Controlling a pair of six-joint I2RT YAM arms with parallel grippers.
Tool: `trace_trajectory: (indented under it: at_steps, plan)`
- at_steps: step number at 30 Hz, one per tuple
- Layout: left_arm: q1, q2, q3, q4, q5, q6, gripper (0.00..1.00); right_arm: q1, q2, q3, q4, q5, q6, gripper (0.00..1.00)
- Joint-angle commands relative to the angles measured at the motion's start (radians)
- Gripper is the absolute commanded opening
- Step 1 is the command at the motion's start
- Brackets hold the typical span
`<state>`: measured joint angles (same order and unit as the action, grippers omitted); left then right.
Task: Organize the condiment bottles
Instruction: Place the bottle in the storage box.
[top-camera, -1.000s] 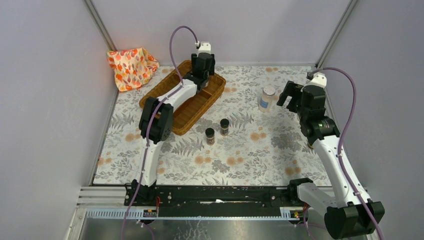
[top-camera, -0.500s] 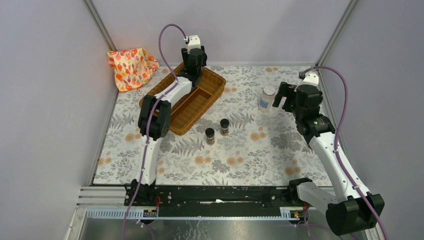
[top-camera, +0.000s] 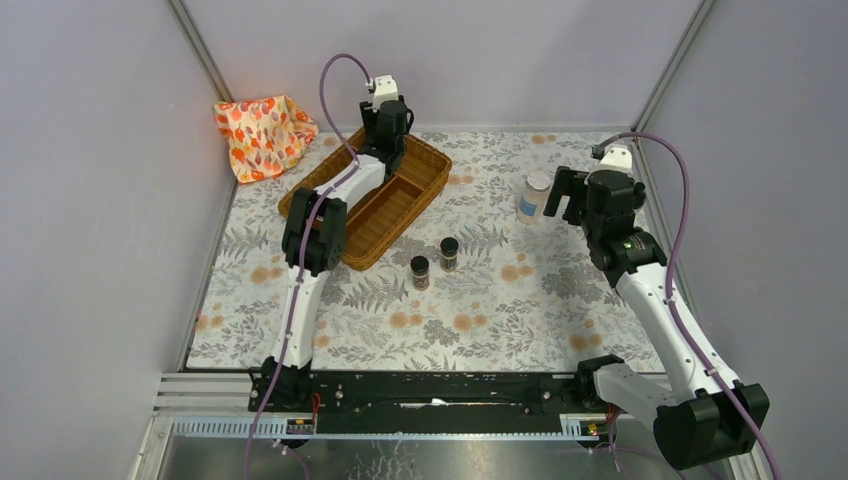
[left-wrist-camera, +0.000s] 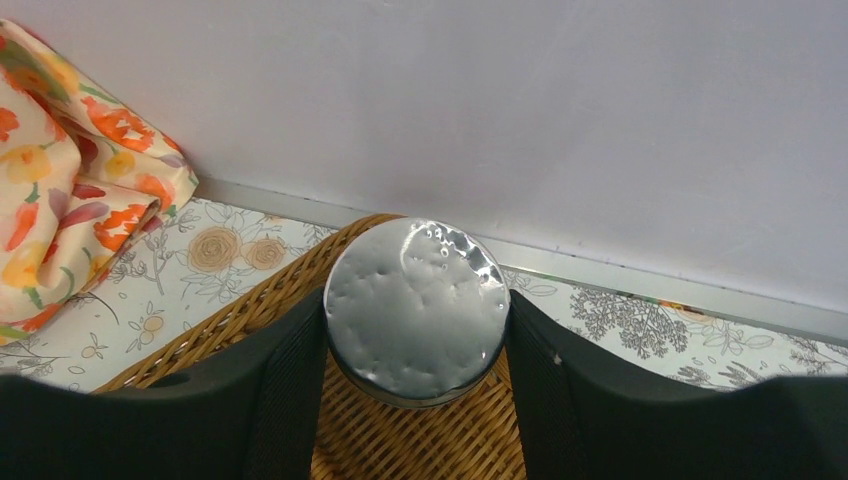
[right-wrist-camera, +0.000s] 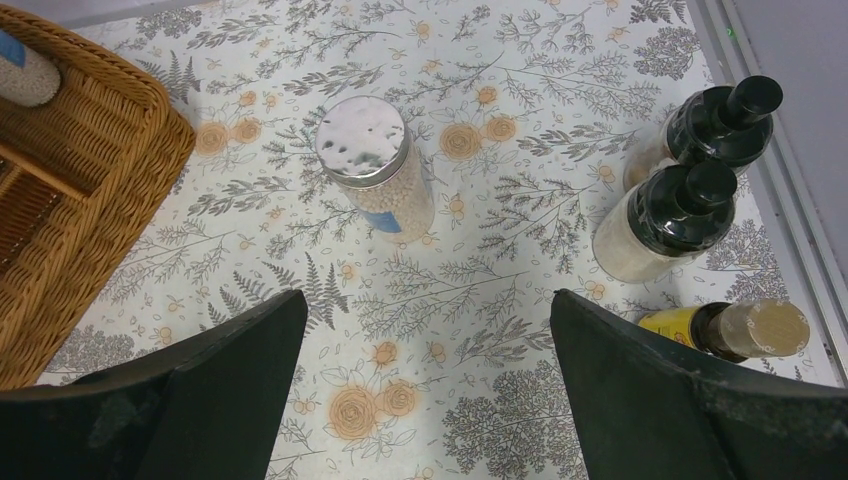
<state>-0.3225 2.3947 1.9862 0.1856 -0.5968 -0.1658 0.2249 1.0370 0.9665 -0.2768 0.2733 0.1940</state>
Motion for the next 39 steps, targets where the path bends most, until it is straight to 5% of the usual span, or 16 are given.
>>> trace_trajectory:
  at_steps: [1,39]
  plan:
    - [0.010,-0.014,0.063,0.114,-0.072,-0.012,0.00,0.014,0.012,0.001,0.047,0.027,-0.018,1.00]
    - [-0.033,0.003,0.199,-0.160,-0.155,-0.120,0.00,0.017,0.025,-0.007,0.060,0.022,-0.007,1.00]
